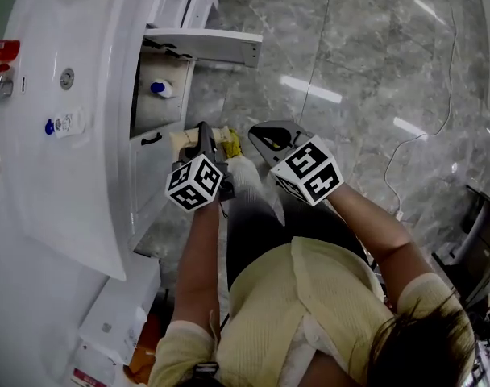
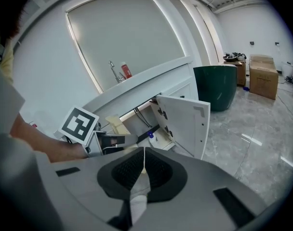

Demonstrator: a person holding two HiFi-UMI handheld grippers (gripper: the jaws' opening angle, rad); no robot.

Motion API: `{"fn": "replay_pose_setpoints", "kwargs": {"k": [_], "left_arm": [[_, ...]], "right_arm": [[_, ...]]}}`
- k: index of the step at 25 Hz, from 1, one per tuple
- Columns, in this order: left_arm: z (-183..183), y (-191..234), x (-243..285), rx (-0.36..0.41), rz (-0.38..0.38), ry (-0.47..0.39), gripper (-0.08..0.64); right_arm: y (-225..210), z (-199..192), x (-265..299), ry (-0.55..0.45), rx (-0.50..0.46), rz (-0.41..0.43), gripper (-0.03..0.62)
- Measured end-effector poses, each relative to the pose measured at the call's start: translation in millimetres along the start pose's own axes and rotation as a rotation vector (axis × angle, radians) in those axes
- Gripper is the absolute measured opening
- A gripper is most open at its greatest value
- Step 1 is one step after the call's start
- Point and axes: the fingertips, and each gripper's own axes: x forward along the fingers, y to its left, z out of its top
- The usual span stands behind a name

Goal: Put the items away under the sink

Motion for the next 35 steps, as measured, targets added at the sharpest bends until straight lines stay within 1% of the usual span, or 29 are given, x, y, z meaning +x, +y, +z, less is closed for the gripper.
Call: {"fn": "replay_pose_setpoints", "kwargs": {"k": [8, 15, 19, 25, 30, 35], "left_arm": [[-14, 56, 51, -0.02, 0.047, 0.047, 0.041], [-26, 107, 90, -0.064, 0.106, 0.06, 0.041], [-30, 126, 108, -0.085, 0.132, 0.058, 0.041], [-43, 148, 129, -0.108, 0.149, 0.068, 0.041], [-54, 166, 141, -0.125, 0.174, 0.072, 0.041], [-62, 176, 155, -0.121, 0.191, 0.076, 0.041]], "right_arm": [[-16, -19, 63, 0.032, 0.05, -0.022, 0.028], [-26, -28, 111, 0.038, 0.081, -0.037, 0.028], [-33, -38, 134, 0.06, 0.096, -0.042, 0.028], [-43, -39, 172, 0.057, 0.082, -0.04, 0.028], [-50, -42, 191, 0.067, 0.055, -0.035, 0.028], [-59, -52, 208, 0.081, 0.036, -0.037, 0.028]]}}
